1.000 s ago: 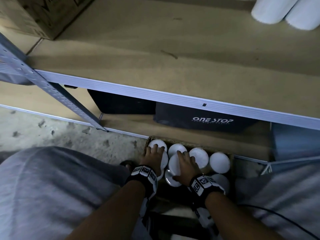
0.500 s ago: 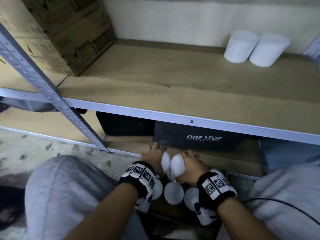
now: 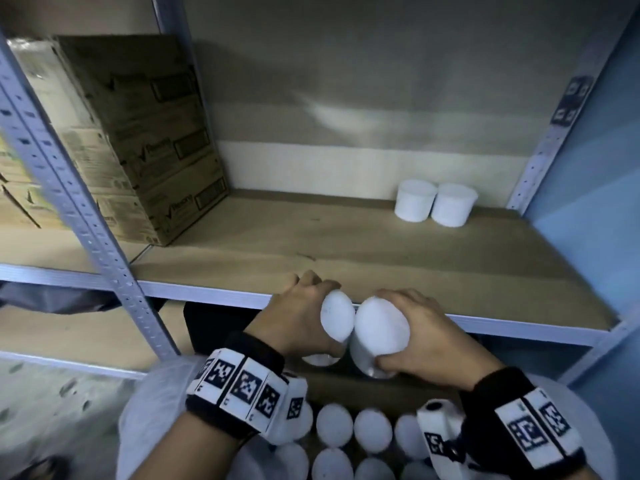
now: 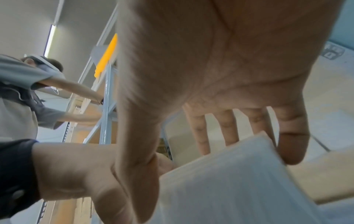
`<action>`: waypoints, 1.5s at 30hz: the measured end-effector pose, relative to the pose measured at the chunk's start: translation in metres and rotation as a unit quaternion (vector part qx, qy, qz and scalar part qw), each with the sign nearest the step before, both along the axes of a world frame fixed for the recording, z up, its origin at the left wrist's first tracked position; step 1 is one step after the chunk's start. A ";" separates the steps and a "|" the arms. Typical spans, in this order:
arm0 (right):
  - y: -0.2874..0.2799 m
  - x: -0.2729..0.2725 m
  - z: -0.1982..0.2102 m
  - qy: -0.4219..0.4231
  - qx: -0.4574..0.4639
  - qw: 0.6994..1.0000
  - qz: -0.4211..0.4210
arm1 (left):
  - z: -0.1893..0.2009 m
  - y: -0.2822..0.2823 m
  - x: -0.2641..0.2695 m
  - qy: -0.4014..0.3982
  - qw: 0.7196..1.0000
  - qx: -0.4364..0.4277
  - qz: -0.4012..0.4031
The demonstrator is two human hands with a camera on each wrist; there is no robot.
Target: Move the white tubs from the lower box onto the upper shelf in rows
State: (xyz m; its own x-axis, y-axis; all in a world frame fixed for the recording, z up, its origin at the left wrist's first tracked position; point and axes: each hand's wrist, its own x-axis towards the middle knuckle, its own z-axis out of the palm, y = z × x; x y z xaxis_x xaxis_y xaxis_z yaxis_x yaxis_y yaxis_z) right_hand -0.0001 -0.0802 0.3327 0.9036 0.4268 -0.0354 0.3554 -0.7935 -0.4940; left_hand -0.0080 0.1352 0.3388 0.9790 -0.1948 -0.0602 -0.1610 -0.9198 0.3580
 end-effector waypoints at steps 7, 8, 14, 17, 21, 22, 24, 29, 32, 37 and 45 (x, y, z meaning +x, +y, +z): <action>-0.007 0.023 0.028 -0.046 0.035 0.998 -0.040 | 0.037 -0.006 0.025 -0.032 0.999 -0.025 0.015; -0.008 0.028 0.030 -0.047 0.045 0.997 -0.043 | 0.040 -0.007 0.030 -0.032 0.999 -0.032 0.017; -0.008 0.064 0.031 -0.039 0.053 0.996 -0.054 | 0.042 -0.008 0.066 -0.030 0.997 -0.059 0.050; -0.004 0.083 0.024 -0.024 0.043 0.996 -0.074 | 0.034 -0.007 0.081 -0.008 0.995 -0.073 0.074; 0.002 0.098 0.009 -0.008 0.049 0.994 -0.099 | 0.019 -0.014 0.086 -0.010 0.994 -0.065 0.087; 0.002 0.100 0.006 -0.008 0.055 0.993 -0.102 | 0.017 -0.015 0.086 -0.016 0.994 -0.065 0.089; 0.001 0.101 0.003 -0.006 0.057 0.993 -0.102 | 0.014 -0.014 0.086 -0.023 0.994 -0.065 0.086; -0.001 0.096 0.006 -0.004 0.030 0.996 -0.088 | 0.012 -0.011 0.086 -0.026 0.996 -0.052 0.064; -0.002 0.084 0.014 -0.027 0.016 0.995 -0.092 | 0.015 -0.011 0.078 -0.064 0.994 -0.069 0.050; -0.002 0.067 0.025 -0.070 0.016 0.994 -0.082 | 0.015 -0.010 0.066 -0.114 0.988 -0.098 0.041; 0.001 0.065 0.017 -0.121 -0.020 0.991 -0.059 | 0.008 -0.014 0.055 -0.122 0.986 -0.086 0.074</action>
